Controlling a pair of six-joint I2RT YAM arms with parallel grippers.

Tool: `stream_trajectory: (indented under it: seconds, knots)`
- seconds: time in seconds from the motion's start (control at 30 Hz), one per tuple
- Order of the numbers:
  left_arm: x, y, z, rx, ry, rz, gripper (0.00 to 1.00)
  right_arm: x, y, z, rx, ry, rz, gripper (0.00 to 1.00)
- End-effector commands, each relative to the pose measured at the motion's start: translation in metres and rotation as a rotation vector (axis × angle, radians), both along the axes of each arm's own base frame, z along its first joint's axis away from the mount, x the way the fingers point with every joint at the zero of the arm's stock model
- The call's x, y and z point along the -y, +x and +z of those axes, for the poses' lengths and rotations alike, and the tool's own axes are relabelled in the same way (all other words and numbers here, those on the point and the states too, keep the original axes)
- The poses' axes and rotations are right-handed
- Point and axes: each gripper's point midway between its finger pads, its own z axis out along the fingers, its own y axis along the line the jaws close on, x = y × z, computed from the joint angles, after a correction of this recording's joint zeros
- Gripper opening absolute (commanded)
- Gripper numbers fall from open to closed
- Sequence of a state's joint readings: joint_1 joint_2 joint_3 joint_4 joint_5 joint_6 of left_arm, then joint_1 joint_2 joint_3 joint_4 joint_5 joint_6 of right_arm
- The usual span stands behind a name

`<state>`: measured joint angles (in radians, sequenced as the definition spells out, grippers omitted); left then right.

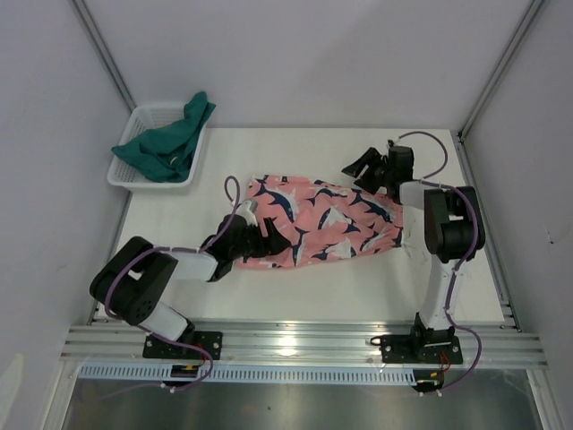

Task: Fold and stack the shorts
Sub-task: Fold the shorts

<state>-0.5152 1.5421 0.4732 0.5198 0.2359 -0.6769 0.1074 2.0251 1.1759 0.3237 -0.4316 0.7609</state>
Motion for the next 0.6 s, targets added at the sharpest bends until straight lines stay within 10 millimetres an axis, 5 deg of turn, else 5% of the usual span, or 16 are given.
stream_trajectory:
  seconds: [0.0, 0.13, 0.3, 0.47, 0.53, 0.57]
  knots:
    - [0.000, -0.009, 0.005, 0.050, -0.021, 0.075, 0.84, -0.001, 0.011, -0.011, -0.076, -0.067, 0.005, 0.70]
    - [-0.001, -0.027, 0.003, 0.039, -0.030, 0.115, 0.85, -0.007, 0.012, 0.000, -0.033, -0.066, 0.025, 0.71]
    - [0.004, -0.044, 0.006, 0.044, -0.002, 0.140, 0.85, -0.018, 0.017, 0.045, 0.062, -0.039, 0.107, 0.72]
    - [0.018, -0.044, 0.047, 0.086, -0.015, 0.121, 0.88, -0.024, -0.004, 0.098, 0.140, -0.100, 0.151, 0.79]
    - [0.006, -0.045, 0.043, 0.069, 0.093, 0.112, 0.91, -0.026, -0.024, 0.120, 0.149, -0.112, 0.155, 0.82]
    - [0.011, -0.033, 0.072, 0.107, 0.068, 0.118, 0.93, -0.025, -0.032, 0.125, 0.144, -0.110, 0.149, 0.84]
